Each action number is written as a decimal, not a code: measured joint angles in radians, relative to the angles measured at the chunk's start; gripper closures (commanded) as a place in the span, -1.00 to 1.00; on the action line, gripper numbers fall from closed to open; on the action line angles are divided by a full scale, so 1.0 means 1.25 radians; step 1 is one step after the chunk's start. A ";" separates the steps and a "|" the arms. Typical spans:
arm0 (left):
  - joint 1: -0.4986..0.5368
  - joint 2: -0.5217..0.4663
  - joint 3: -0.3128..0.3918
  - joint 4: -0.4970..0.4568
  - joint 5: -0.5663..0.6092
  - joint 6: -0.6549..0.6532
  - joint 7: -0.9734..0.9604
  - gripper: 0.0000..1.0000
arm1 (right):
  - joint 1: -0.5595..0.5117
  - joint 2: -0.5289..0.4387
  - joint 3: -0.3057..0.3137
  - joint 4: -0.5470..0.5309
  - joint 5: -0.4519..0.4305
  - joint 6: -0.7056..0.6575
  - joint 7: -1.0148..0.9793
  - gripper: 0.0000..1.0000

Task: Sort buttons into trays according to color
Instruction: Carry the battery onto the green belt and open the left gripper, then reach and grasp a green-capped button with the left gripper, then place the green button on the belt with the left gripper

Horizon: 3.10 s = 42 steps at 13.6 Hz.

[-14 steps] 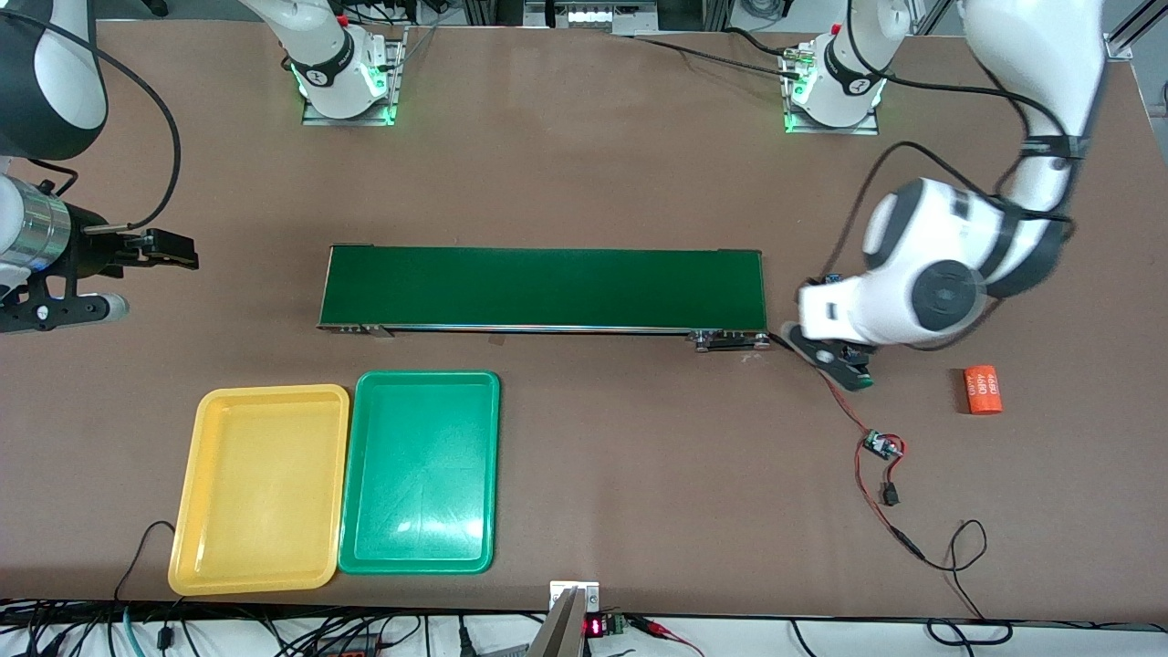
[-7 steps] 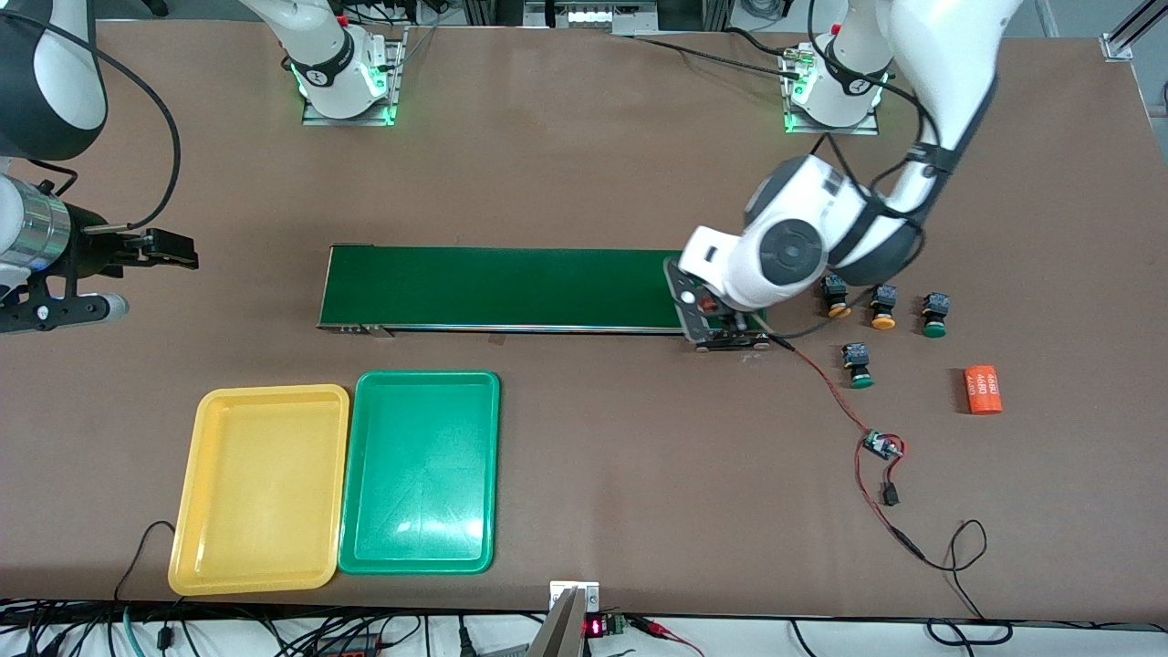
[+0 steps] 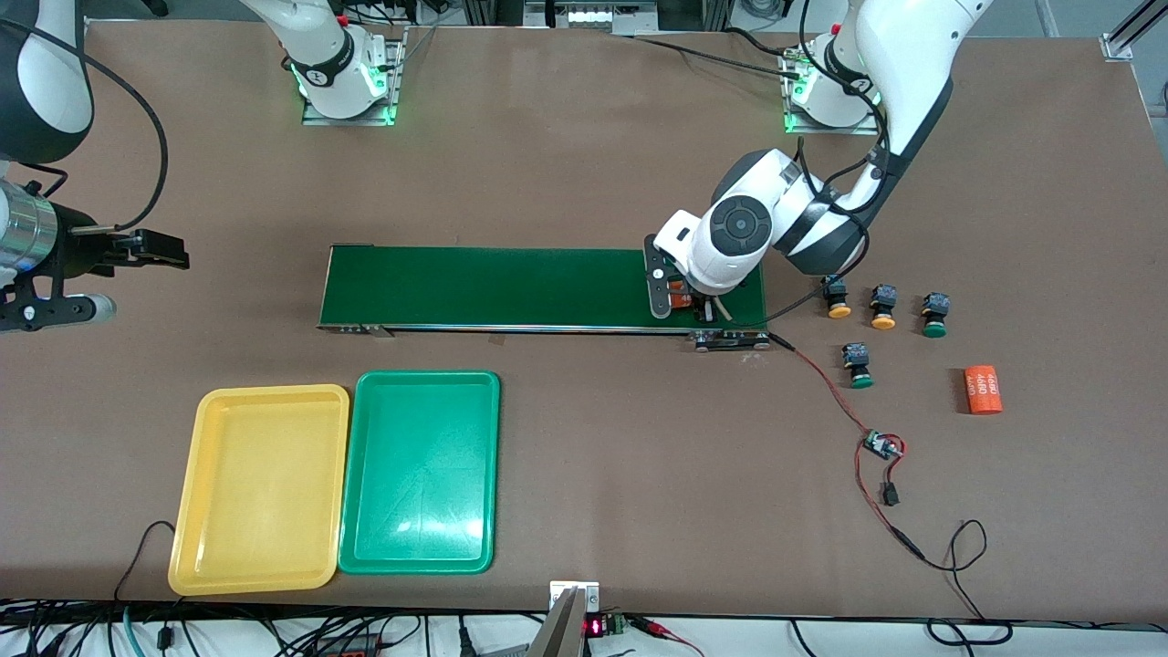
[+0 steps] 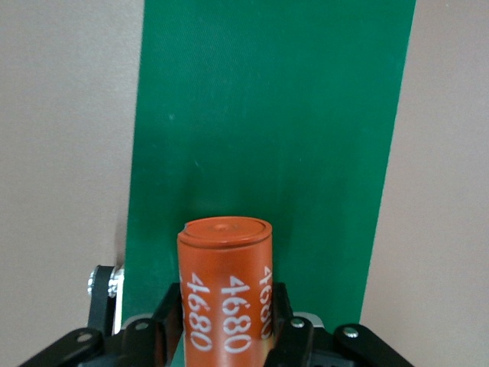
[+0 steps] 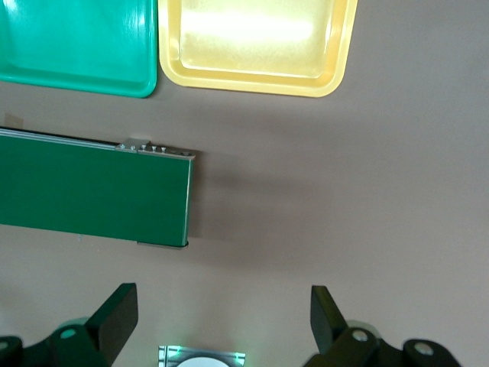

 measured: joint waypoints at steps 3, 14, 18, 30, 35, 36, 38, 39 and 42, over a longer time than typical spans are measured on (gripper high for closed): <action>0.000 0.000 0.000 -0.002 0.001 0.003 0.002 -1.00 | 0.000 0.000 0.000 0.000 0.000 -0.009 0.000 -1.00; 0.064 -0.084 0.003 0.125 0.002 -0.223 -0.052 -1.00 | 0.000 0.001 0.000 -0.001 0.000 -0.015 0.000 -1.00; 0.122 -0.085 0.013 0.210 0.002 -0.283 -0.208 -1.00 | 0.001 0.001 0.001 -0.001 0.000 -0.015 0.000 -1.00; 0.193 0.089 0.163 0.350 0.009 -0.324 -0.705 -1.00 | 0.002 0.001 0.001 -0.011 0.000 -0.022 0.000 -1.00; 0.225 0.151 0.169 0.279 0.050 -0.243 -0.767 -1.00 | 0.001 -0.023 0.001 -0.076 0.000 0.011 0.000 -1.00; 0.237 0.149 0.169 0.235 0.050 -0.179 -0.767 -1.00 | -0.001 -0.043 0.001 -0.113 0.000 0.040 0.000 -1.00; 0.251 0.142 0.169 0.138 0.051 -0.030 -0.767 -1.00 | -0.007 -0.101 0.000 -0.210 0.000 0.108 0.000 -1.00; 0.256 0.140 0.169 0.094 0.051 0.034 -0.767 -0.88 | -0.010 -0.137 0.000 -0.269 0.001 0.145 0.000 -1.00; 0.261 0.134 0.169 0.042 0.051 0.087 -0.768 -0.20 | -0.011 -0.253 0.000 -0.465 0.002 0.272 0.000 -1.00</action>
